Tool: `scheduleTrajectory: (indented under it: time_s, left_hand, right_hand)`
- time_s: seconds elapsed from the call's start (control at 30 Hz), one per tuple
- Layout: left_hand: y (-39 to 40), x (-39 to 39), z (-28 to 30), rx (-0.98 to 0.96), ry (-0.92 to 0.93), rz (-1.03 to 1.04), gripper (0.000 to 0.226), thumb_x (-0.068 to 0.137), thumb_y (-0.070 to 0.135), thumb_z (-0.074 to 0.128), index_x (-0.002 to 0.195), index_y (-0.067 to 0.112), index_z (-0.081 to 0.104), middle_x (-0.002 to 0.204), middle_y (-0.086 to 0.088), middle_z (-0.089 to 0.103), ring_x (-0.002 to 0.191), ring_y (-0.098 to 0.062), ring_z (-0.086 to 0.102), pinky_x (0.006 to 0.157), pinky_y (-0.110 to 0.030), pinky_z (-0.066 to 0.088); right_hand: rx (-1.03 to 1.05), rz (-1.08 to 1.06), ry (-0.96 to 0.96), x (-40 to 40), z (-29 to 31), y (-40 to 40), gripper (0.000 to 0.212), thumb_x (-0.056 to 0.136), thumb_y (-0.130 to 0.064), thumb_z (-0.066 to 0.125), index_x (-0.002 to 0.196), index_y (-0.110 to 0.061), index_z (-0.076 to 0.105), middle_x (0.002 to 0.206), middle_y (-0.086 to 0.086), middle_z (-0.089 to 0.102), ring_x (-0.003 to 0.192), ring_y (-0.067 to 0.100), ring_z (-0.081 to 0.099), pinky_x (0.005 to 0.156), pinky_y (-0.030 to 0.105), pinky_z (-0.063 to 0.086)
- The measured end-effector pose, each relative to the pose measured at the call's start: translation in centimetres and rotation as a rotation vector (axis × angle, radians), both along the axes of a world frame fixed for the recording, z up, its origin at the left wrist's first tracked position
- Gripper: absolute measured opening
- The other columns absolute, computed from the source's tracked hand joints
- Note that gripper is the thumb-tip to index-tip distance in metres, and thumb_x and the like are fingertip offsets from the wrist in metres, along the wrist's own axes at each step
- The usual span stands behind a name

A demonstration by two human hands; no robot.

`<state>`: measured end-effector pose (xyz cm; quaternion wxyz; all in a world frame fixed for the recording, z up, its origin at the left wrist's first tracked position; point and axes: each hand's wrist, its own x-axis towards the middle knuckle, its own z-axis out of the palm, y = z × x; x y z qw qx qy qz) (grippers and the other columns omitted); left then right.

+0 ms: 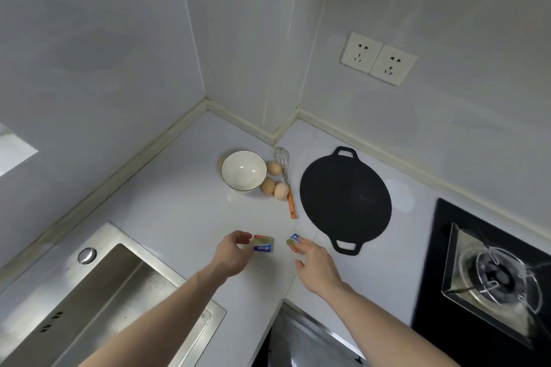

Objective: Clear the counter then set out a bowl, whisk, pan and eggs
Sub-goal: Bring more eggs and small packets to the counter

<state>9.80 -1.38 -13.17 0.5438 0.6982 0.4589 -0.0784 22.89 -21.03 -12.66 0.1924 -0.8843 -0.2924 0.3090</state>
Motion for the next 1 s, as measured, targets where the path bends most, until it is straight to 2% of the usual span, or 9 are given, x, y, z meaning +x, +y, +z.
scheduleTrajectory:
  time_s: [0.13,0.27,0.33,0.43,0.57,0.67,0.8,0.9,1.0]
  left_hand:
    - [-0.8,-1.0,1.7,0.024,-0.011,-0.107,0.029,0.092,0.017,0.063,0.119,0.026,0.064,0.117,0.008,0.066,0.088,-0.016,0.070,0.058,-0.020,0.048]
    - [-2.1,-1.3,4.0,0.016,-0.058,-0.172,0.023,0.092,0.018,0.065,0.113,0.028,0.066,0.105,0.001,0.074,0.070,-0.015,0.067,0.052,-0.020,0.049]
    - [-2.8,-1.4,5.0,0.038,-0.101,-0.235,0.024,0.093,0.019,0.066,0.115,0.027,0.066,0.115,0.007,0.070,0.081,-0.009,0.070,0.051,-0.016,0.046]
    - [-4.0,-1.3,6.3,0.082,-0.170,-0.307,0.023,0.093,0.021,0.068,0.112,0.033,0.066,0.127,0.016,0.062,0.095,-0.005,0.069,0.059,-0.013,0.047]
    - [-7.6,0.1,8.7,0.100,-0.221,-0.469,0.020,0.093,0.024,0.069,0.109,0.037,0.067,0.123,0.022,0.059,0.100,0.000,0.066,0.070,-0.016,0.051]
    - [-11.0,1.6,10.6,0.114,-0.281,-0.552,0.021,0.093,0.024,0.068,0.110,0.036,0.067,0.122,0.022,0.059,0.104,0.001,0.063,0.083,-0.018,0.052]
    - [-16.9,3.6,13.5,0.143,-0.368,-0.688,0.020,0.093,0.024,0.068,0.109,0.037,0.067,0.119,0.022,0.058,0.106,0.004,0.062,0.078,-0.013,0.049]
    - [-23.0,4.5,15.7,0.140,-0.423,-0.816,0.021,0.093,0.023,0.068,0.108,0.038,0.067,0.118,0.022,0.059,0.107,0.003,0.062,0.076,-0.013,0.050]
    - [-28.9,4.7,17.0,0.137,-0.477,-0.937,0.022,0.093,0.022,0.068,0.107,0.040,0.066,0.121,0.022,0.058,0.108,0.002,0.061,0.082,-0.017,0.053]
  right_hand:
    - [-0.001,-0.020,0.016,-0.6,0.6,-1.1,0.054,0.095,-0.012,0.059,0.148,-0.024,0.055,0.155,-0.013,0.047,0.139,0.008,0.048,0.115,0.014,0.031]
    - [0.076,-0.085,0.057,-2.2,2.7,-3.0,0.060,0.094,-0.012,0.061,0.149,-0.036,0.051,0.154,-0.020,0.041,0.138,0.003,0.047,0.116,0.019,0.036]
    - [0.086,-0.119,0.059,-3.0,3.7,-4.4,0.059,0.094,-0.015,0.062,0.148,-0.035,0.051,0.156,-0.018,0.037,0.140,0.004,0.043,0.116,0.024,0.039]
    - [0.084,-0.181,0.049,-4.1,4.6,-7.1,0.057,0.093,-0.023,0.062,0.148,-0.035,0.051,0.159,-0.020,0.030,0.142,0.003,0.041,0.115,0.028,0.040]
    - [0.139,-0.310,0.021,-5.2,6.7,-12.5,0.058,0.093,-0.027,0.065,0.148,-0.039,0.050,0.158,-0.026,0.027,0.140,-0.004,0.040,0.115,0.026,0.041]
    - [0.210,-0.422,0.005,-5.6,8.7,-16.6,0.059,0.093,-0.024,0.069,0.146,-0.041,0.051,0.157,-0.028,0.028,0.128,-0.017,0.043,0.109,0.022,0.045]
    - [0.310,-0.584,-0.036,-6.6,11.6,-22.6,0.059,0.092,-0.023,0.073,0.145,-0.039,0.053,0.155,-0.027,0.032,0.137,-0.004,0.042,0.108,0.022,0.046]
    - [0.385,-0.688,-0.094,-8.6,13.9,-27.9,0.059,0.091,-0.025,0.074,0.144,-0.040,0.052,0.154,-0.029,0.032,0.136,-0.006,0.042,0.110,0.025,0.046]
    - [0.419,-0.762,-0.141,-10.9,15.1,-33.1,0.060,0.091,-0.028,0.073,0.145,-0.041,0.051,0.157,-0.028,0.030,0.138,-0.007,0.040,0.110,0.027,0.046]
